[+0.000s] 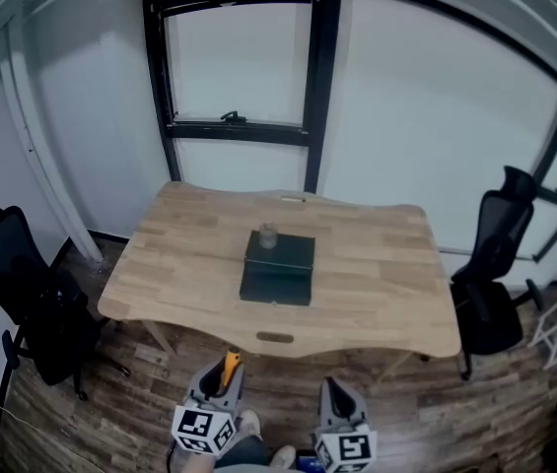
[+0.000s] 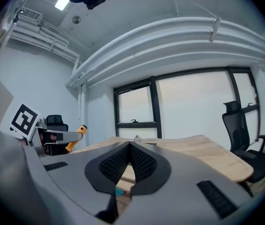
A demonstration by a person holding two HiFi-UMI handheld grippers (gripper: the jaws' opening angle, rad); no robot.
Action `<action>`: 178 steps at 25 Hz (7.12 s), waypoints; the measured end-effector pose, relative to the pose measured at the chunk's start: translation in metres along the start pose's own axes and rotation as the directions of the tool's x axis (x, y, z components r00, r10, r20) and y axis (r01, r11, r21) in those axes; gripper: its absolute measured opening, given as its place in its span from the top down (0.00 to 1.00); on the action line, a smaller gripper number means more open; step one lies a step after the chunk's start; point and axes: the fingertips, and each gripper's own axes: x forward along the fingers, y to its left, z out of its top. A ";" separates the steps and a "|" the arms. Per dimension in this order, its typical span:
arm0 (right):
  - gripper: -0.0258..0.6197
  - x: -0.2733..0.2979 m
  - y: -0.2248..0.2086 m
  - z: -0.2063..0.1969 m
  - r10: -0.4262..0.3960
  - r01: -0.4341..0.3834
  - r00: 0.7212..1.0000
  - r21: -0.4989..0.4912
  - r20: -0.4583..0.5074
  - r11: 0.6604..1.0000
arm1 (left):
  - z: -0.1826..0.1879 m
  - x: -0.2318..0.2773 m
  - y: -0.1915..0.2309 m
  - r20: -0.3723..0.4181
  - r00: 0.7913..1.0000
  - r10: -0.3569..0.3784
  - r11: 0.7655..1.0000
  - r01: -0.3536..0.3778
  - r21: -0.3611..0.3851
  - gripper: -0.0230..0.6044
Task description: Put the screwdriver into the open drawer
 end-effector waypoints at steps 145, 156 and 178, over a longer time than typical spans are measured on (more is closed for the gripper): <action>0.96 0.374 -0.097 -0.101 0.095 0.008 0.895 0.227 -0.437 0.974 | -0.140 0.378 0.077 -0.656 0.670 -0.347 0.770 0.603 0.209 0.78; 0.96 0.375 -0.099 -0.113 0.115 0.002 0.874 0.238 -0.472 0.971 | -0.154 0.380 0.072 -0.693 0.637 -0.338 0.741 0.634 0.222 0.78; 0.96 0.378 -0.104 -0.123 0.145 -0.009 0.857 0.266 -0.495 0.964 | -0.188 0.376 0.068 -0.794 0.514 -0.324 0.733 0.667 0.133 0.78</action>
